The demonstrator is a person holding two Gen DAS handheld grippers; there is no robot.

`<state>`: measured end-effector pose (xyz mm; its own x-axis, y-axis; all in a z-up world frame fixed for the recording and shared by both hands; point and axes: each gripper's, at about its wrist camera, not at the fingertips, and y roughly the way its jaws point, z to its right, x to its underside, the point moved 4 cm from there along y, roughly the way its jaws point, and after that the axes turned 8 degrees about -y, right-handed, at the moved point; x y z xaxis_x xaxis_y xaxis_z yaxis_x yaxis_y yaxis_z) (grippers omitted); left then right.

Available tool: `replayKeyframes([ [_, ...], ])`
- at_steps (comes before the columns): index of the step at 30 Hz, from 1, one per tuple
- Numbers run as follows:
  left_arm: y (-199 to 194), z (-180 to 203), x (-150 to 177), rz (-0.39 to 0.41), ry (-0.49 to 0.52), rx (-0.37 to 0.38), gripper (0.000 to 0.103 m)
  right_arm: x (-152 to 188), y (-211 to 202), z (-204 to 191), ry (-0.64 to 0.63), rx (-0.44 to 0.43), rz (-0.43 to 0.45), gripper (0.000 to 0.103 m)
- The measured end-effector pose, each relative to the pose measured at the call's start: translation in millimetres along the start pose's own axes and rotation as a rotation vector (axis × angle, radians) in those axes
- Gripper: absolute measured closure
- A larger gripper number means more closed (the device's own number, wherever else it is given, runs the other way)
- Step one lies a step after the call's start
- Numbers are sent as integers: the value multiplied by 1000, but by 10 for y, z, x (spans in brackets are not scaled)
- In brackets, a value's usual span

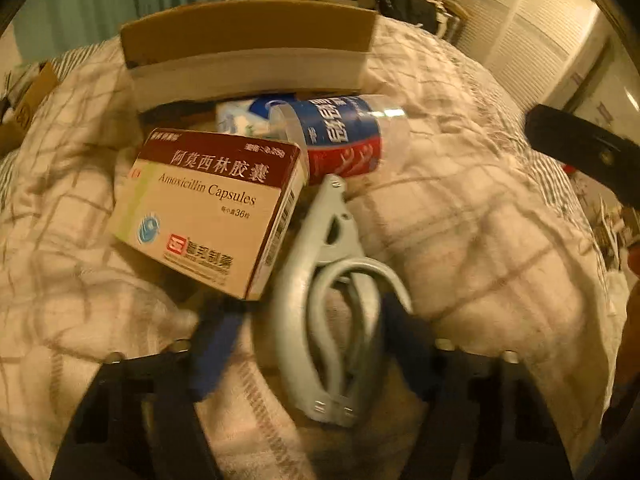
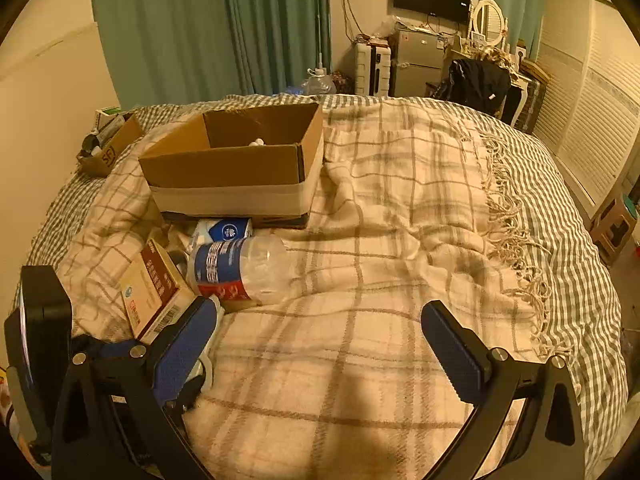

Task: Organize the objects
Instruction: 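Grasp the grey plastic clip with the left gripper, then grasp the Amoxicillin medicine box with the right gripper while the left holds the clip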

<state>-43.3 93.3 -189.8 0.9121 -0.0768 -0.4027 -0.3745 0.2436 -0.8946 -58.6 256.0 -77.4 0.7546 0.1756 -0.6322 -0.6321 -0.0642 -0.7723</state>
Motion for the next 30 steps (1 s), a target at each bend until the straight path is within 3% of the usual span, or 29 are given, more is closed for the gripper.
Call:
replayKeyframes([
  [1, -39, 48, 23, 5, 25, 9, 52, 3, -12, 0, 1, 3, 2, 0],
  [16, -419, -84, 192, 40, 18, 47, 63, -41, -226, -224, -43, -1, 31, 0],
  [18, -469, -135, 183, 48, -7, 59, 72, -43, -241, -256, -50, -2, 33, 0],
  [19, -514, -170, 172, 61, -21, 68, 88, -42, -246, -263, -52, -3, 35, 0],
  [22, -633, -270, 82, 61, -53, 124, 91, -41, -249, -278, -53, -4, 34, 0],
  [30, -886, -411, -13, 127, -75, 97, 94, -33, -184, -340, -62, -9, 16, 0],
])
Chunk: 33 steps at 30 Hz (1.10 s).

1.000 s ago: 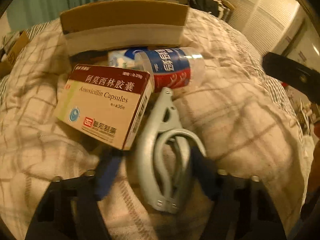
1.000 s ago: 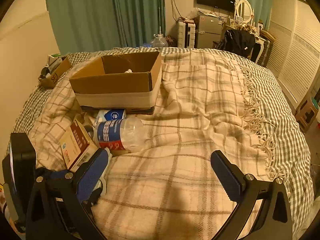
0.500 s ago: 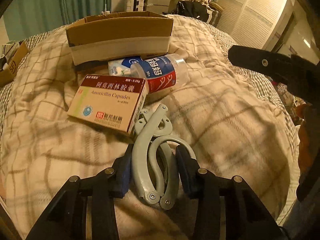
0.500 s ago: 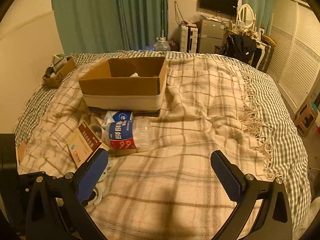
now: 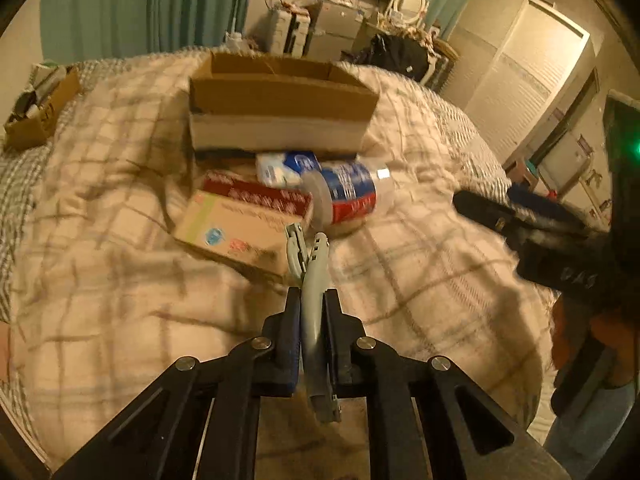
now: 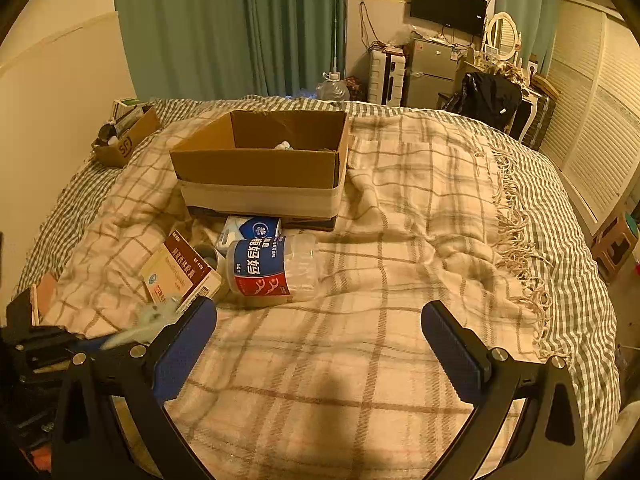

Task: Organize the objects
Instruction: 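Grasp the Amoxicillin medicine box with the right gripper while the left holds the clip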

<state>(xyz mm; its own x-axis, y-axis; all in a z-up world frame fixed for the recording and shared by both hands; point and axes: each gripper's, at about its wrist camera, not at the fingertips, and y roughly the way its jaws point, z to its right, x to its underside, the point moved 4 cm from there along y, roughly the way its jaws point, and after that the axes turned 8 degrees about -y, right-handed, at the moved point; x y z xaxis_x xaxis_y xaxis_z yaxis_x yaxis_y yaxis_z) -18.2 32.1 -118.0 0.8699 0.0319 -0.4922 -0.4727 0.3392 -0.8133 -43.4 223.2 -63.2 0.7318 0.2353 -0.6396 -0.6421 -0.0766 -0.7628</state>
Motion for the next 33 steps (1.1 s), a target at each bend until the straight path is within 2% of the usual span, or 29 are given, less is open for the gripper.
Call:
replayKeyframes([
  [5, -314, -117, -252, 93, -19, -19, 96, -26, 12, -58, -14, -24, 15, 0],
  [9, -419, -396, -447, 138, -64, -71, 96, -62, 73, -207, -60, -63, 18, 0],
  [12, -399, -583, -493, 158, -72, -154, 96, -109, 164, -408, -116, -109, 14, 0],
  [15, -320, -785, -498, 155, -98, -201, 96, -127, 335, -628, -148, -175, -37, 1],
  [19, -192, -945, -452, 140, -103, -242, 95, -115, 640, -843, -143, -196, -141, 1],
  [26, -66, -1125, -429, 122, -107, -254, 95, -172, 1046, -1016, -39, -264, -244, 1],
  [29, -69, -1202, -448, 119, -117, -256, 95, -142, 1293, -1092, 12, -281, -309, 6],
  [33, -100, -1287, -442, 123, -129, -258, 95, -88, 1494, -1184, 41, -310, -370, 6],
])
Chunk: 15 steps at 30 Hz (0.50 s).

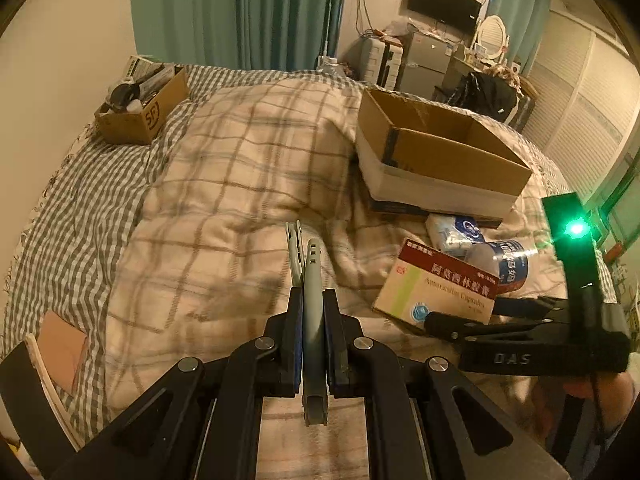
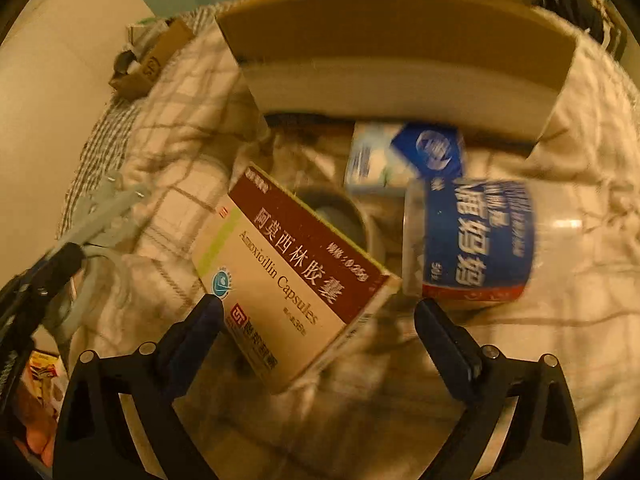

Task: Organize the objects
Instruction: 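Grasp the Amoxicillin medicine box with the right gripper while the left holds the clip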

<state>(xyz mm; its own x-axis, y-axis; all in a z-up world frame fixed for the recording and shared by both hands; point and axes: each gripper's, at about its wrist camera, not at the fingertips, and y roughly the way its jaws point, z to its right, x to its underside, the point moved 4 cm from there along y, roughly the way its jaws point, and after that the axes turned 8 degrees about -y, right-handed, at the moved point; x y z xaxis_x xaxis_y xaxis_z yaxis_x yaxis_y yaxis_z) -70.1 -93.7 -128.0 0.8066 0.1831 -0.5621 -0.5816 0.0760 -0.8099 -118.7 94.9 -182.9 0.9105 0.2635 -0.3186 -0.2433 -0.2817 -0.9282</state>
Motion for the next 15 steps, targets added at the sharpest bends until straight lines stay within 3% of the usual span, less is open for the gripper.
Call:
replayKeyframes([
  [2, 7, -41, -7, -2, -8, 2, 95, -15, 43, -38, -4, -12, -7, 7],
  [4, 8, -59, 0, -4, -12, 3, 95, -29, 30, -82, -15, -29, 6, 21],
  [9, -47, -48, 4, 1, -5, 8, 95, -33, -148, -188, -66, 6, 61, 44],
  [13, -127, -28, -18, 16, -10, 19, 95, -22, -364, -274, -72, -26, 111, 65],
  [15, -175, -18, -28, 24, -12, 20, 95, -14, -515, -356, -94, -44, 146, 71],
])
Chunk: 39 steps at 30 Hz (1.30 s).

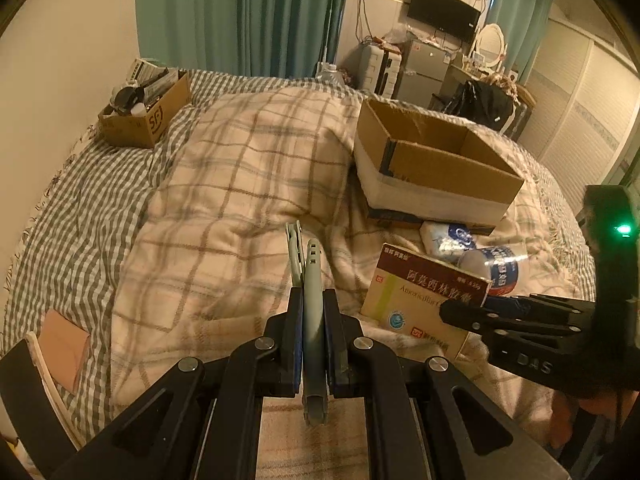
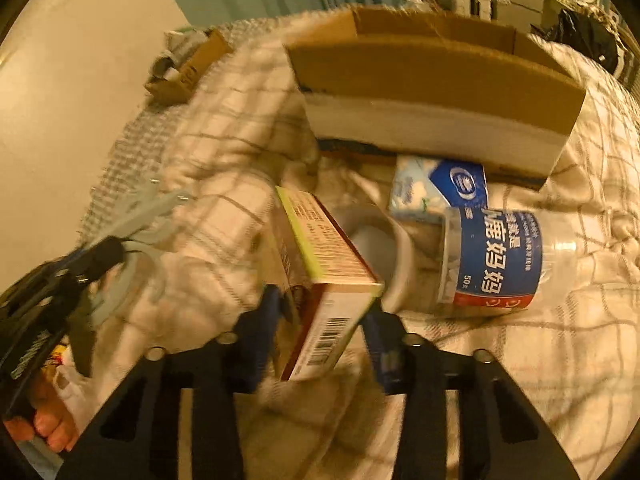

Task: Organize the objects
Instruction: 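Grasp the Amoxicillin medicine box with the right gripper while the left holds the clip, then lower the clip and medicine box into the cardboard box and release both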

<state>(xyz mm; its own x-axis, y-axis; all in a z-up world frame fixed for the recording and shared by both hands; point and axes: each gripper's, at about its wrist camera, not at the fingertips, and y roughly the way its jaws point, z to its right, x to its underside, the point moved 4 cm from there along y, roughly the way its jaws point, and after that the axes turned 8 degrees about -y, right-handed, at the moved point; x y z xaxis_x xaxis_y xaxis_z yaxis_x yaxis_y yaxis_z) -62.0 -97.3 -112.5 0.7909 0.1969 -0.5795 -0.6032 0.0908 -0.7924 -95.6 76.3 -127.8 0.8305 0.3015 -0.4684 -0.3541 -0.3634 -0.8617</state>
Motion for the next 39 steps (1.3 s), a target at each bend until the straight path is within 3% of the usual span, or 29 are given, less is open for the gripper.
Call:
replayKeyframes([
  [7, -204, 83, -19, 32, 9, 4, 95, -47, -505, -153, -47, 17, 120, 76],
  [14, -402, 286, -144, 49, 15, 74, 95, -67, -981, -185, -94, 73, 188, 76],
  [18, -560, 534, -337, 92, 45, 107, 95, -122, -1319, -144, -109, 103, 245, 76],
  [21, -617, 722, -527, 126, 81, 101, 95, -281, -1575, -45, -117, 145, 290, 76],
  [26, -596, 1023, -931, 144, 100, 156, 95, -617, -1861, 147, -138, 208, 340, 76],
  [31, -311, 1310, -1358, 147, 119, 181, 95, -1053, -1900, 485, -124, 270, 371, 76],
  [35, 39, 1460, -1620, 131, 124, 197, 95, -1388, -1687, 814, -99, 285, 365, 76],
  [39, 570, 1560, -1838, 82, 128, 158, 95, -1649, -1334, 1197, -61, 277, 338, 76],
])
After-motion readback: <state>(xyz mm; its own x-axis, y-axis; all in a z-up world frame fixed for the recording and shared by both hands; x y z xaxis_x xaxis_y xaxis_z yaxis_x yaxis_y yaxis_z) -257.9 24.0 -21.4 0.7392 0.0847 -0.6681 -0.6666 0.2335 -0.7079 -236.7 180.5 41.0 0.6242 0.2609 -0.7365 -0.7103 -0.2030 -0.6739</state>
